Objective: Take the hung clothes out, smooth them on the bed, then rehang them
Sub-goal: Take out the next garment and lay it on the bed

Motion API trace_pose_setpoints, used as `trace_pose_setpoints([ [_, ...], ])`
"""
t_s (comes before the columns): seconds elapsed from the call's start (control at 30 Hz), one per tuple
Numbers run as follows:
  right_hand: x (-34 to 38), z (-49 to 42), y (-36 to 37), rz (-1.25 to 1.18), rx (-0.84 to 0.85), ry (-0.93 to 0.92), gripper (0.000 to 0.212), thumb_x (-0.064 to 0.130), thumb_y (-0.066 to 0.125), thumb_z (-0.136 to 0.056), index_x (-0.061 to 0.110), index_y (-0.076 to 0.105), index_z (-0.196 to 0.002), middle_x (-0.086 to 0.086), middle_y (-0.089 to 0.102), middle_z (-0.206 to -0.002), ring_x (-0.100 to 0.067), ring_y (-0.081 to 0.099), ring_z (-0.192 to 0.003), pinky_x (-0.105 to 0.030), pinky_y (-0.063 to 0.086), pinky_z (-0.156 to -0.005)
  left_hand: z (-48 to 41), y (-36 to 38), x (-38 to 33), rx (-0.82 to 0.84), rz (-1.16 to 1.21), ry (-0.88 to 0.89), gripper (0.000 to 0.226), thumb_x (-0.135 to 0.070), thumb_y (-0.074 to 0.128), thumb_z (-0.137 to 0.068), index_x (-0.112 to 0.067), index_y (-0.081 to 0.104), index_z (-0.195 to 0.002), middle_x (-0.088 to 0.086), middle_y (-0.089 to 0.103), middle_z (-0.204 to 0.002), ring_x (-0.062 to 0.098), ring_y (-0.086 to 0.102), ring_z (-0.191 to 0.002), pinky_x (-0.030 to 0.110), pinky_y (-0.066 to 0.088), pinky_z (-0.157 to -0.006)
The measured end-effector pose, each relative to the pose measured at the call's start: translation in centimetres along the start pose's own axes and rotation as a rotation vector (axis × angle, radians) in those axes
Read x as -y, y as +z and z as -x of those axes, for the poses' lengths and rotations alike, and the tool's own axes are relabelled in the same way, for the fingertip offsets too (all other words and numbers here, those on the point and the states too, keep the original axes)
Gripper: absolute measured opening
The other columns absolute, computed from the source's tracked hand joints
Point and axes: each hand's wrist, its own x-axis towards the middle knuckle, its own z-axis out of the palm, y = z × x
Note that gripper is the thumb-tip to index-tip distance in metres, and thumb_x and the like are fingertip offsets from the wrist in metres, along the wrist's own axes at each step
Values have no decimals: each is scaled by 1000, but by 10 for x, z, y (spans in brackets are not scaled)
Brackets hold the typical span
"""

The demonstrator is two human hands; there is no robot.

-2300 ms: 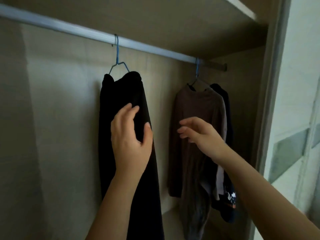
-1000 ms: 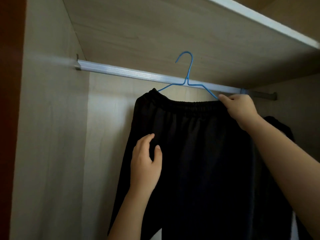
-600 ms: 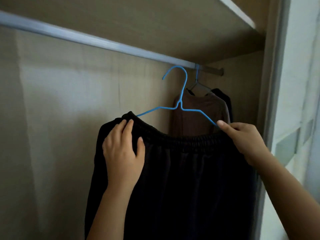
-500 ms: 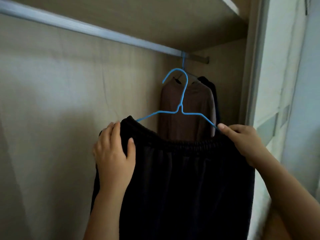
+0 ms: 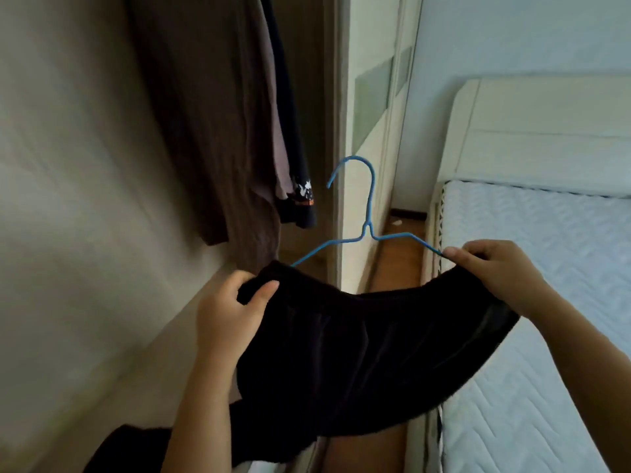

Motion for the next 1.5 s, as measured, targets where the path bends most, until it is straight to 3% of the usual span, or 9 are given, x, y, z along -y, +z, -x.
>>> trace_pose_setpoints([
  [0.1,-37,22,-13,52,0,98,47,35,61,-83,-3,51,-56,3,33,-43,-5,38,-38,-14,28,-41,23,35,-2,118,82,-82,26,-33,69,-77,-26,51,-59,-9,55,-59,9,53,-61,25,35,-53],
  [0.23,-75,39,-13,95,55,189,53,41,60,-82,-9,54,-66,-5,39,-51,-13,36,-48,-26,28,-50,43,64,-3,221,114,-190,33,-32,69,-77,-23,48,-53,-4,52,-53,11,51,-56,25,31,-50],
  [0.4,-99,72,-11,87,40,267,39,38,62,-82,-1,60,-74,-4,51,-60,-17,47,-59,-26,34,-56,59,77,6,315,246,-319,27,-31,74,-72,-10,61,-62,9,62,-61,26,60,-64,35,42,-59],
  [0.53,-113,121,-9,143,122,364,18,31,65,-82,16,56,-87,-2,58,-82,-21,54,-83,-25,38,-63,76,71,9,403,238,-297,19,-30,71,-76,-13,64,-69,10,67,-72,26,64,-72,43,50,-69],
  [0.73,-111,206,18,160,138,525,30,27,70,-79,21,48,-98,0,53,-92,-20,50,-88,-27,35,-69,123,51,32,454,152,-267,19,-35,69,-76,-18,64,-70,4,67,-72,23,63,-75,45,53,-72],
  [0.97,-126,344,39,148,17,785,28,15,68,-80,10,51,-102,-5,53,-92,-26,52,-88,-29,34,-70,197,41,31,538,4,68,23,-38,70,-74,-18,59,-69,-8,59,-62,9,54,-63,24,36,-53],
  [1.13,-131,455,27,172,-71,927,25,14,68,-79,15,46,-89,5,48,-74,-26,53,-84,-30,34,-62,251,53,15,722,-27,236,24,-44,67,-74,-21,59,-73,-5,61,-68,17,52,-70,28,33,-60],
  [1.37,-112,584,-3,96,-265,1035,21,15,68,-80,12,52,-94,-1,57,-84,-20,52,-79,-16,36,-57,322,58,-28,966,-3,385,26,-47,66,-74,-22,60,-71,-7,63,-69,13,56,-71,28,39,-58],
  [1.5,-107,661,-28,99,-338,1094,19,19,66,-82,15,50,-91,-2,56,-87,-20,52,-82,-24,37,-59,377,62,-71,1067,28,480,24,-44,68,-74,-21,62,-75,-6,64,-73,17,58,-76,31,38,-64],
])
